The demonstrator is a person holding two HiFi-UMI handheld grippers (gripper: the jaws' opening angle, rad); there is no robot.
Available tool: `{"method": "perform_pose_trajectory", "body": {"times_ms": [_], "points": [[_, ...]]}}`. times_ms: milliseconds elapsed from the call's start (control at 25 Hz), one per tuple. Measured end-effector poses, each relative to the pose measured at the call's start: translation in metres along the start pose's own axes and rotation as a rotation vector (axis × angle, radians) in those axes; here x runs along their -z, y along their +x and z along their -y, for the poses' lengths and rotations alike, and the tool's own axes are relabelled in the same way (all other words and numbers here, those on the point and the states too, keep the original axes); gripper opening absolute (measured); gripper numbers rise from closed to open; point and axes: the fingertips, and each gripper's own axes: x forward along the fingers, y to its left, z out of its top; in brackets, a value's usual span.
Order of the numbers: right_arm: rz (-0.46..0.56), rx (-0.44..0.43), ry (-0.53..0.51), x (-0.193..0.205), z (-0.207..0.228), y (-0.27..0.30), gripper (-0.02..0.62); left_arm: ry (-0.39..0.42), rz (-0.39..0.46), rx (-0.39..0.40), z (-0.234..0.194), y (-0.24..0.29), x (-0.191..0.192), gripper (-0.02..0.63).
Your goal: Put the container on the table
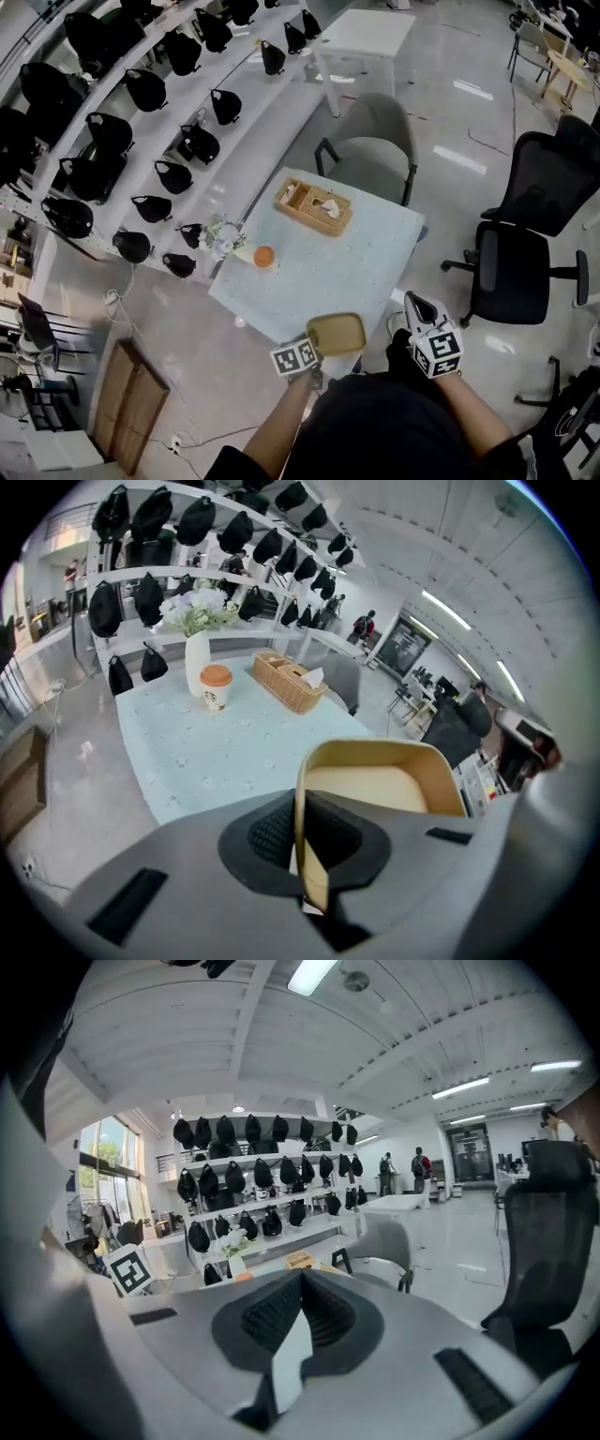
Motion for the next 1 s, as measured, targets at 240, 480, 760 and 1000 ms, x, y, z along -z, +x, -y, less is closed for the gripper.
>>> {"method": "perform_pose_trajectory", "body": {"times_ms": [240,480,760,1000], "points": [[-0.072,-0.155,-0.019,-0.006,0.004,0.054,-0.002,-0.086,0.028,-0.076,0.012,0.008,-0.027,0.009],[-0.123,-0.323,-0.080,-0.003,0.000,0.100,-0.002,-0.284,0.038,-0.143,0.003,0.026,-0.034,0.009],[-0.167,-0.419,-0.082,0.003,0.007,0.133,-0.002,-0.465,0.055,-0.211,-0.011,0.053,-0.045,0.009],[-0.223,-0.478,-0.053,0.015,0.007,0.150,-0.002,-0.574,0.096,-0.245,-0.027,0.067,-0.065,0.009]]}}
